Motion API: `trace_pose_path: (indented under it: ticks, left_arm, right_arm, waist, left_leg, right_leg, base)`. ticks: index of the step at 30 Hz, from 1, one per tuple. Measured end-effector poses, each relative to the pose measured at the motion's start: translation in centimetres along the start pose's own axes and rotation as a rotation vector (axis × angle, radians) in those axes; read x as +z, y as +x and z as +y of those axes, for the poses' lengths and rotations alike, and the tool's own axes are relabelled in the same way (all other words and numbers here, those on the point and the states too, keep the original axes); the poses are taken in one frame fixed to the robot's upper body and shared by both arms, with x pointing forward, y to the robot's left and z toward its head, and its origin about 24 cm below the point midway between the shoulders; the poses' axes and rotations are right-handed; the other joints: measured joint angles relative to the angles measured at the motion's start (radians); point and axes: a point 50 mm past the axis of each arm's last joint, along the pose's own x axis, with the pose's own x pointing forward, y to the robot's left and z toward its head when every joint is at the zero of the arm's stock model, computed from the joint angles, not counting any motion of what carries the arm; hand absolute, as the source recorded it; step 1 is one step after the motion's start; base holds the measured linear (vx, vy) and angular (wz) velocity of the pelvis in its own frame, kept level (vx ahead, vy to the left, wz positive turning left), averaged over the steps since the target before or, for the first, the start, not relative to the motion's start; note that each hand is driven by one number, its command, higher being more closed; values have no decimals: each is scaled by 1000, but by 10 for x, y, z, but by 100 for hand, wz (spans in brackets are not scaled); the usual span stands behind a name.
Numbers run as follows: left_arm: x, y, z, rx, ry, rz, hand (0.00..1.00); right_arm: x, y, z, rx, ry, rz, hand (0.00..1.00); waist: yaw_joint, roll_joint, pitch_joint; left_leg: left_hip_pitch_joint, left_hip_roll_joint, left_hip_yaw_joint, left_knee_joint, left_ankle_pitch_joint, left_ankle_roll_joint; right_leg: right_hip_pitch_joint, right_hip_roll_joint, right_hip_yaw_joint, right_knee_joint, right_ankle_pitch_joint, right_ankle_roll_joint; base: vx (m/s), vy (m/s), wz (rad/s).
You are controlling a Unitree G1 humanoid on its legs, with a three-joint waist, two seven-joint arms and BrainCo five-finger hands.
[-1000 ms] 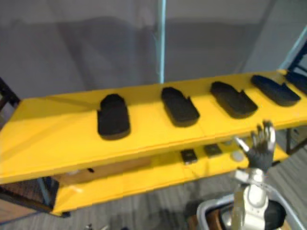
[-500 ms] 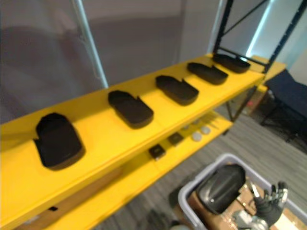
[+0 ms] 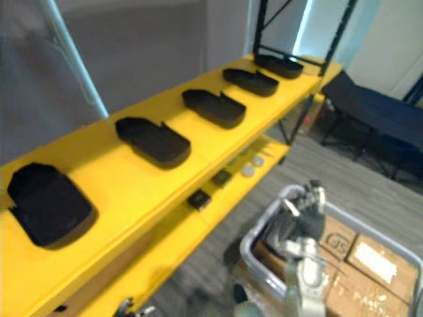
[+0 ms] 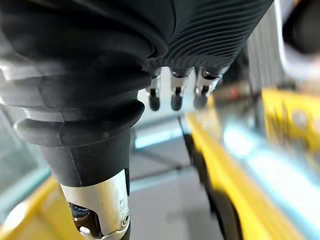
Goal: Walk over and take plastic housings, then place them on the shelf
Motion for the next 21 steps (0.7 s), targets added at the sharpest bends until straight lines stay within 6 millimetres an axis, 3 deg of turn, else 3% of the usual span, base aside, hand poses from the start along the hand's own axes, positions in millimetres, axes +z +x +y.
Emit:
trace_pose_path:
  ticks: [1, 5, 11, 14, 16, 18, 19, 20, 21]
  left_arm:
    - [3, 1, -1, -2, 0, -17, 0]
    - [10, 6, -5, -10, 1, -37, 0]
    - [22, 10, -6, 16, -63, -88, 0]
    - [30, 10, -7, 13, -66, -141, 0]
    - [35, 10, -11, -2, -50, -162, 0]
    - [42, 11, -13, -22, -32, -183, 0]
    - [45, 11, -14, -39, -7, -185, 0]
    - [47, 12, -14, -43, 9, -180, 0]
    - [47, 12, -15, -42, 6, -173, 0]
  right_arm:
    - [7, 11, 8, 36, 0, -41, 0]
    - [16, 22, 16, 70, 6, -88, 0]
    - [14, 25, 12, 73, -2, -72, 0]
    - [11, 27, 13, 60, -7, -64, 0]
    - [9, 26, 13, 13, 10, -56, 0]
    - [1, 17, 10, -34, 43, -20, 0]
    - [-7, 6, 4, -56, 54, 20, 0]
    - [-13, -7, -3, -62, 56, 59, 0]
    - [-16, -14, -5, -63, 53, 78, 0]
  waist:
    - [9, -5, 22]
    - [18, 15, 89]
    - [32, 23, 113]
    - [36, 24, 118]
    - [39, 38, 136]
    - [46, 39, 157]
    - [49, 39, 170]
    - [52, 40, 173]
    - [60, 51, 172]
  left_leg:
    - [-32, -2, -17, 49, -11, 4]
    - [-82, -11, -50, 109, -28, 15]
    - [-112, -19, -98, 109, -27, 16]
    - [-125, -34, -199, 155, -37, 19]
    - [-116, -30, -245, 220, -90, 17]
    - [-99, -27, -209, 272, -142, 34]
    - [-87, -25, -167, 303, -159, 50]
    - [-83, -15, -125, 302, -162, 75]
    - [-84, -1, -95, 291, -155, 93]
  right_leg:
    - [-10, -4, -2, 6, 3, -2]
    - [-12, -20, -22, -3, 19, 17]
    - [-8, -31, -68, -20, 20, 17]
    - [-22, -18, -77, 49, -11, 20]
    - [-32, 11, -56, 102, -13, 16]
    - [-47, 30, -12, 143, -12, 15]
    - [-47, 30, -22, 143, 13, -13]
    - [-45, 20, -68, 95, 91, -61]
    - [-49, 18, -113, 91, 95, -94]
  base:
    - [-87, 114, 15]
    - [-53, 110, 23]
    - [24, 24, 22]
    - [41, 23, 11]
    - [-48, 106, -50]
    - [-153, 162, -86]
    - [-242, 164, -112]
    - [-253, 146, -112]
    - [-274, 107, -108]
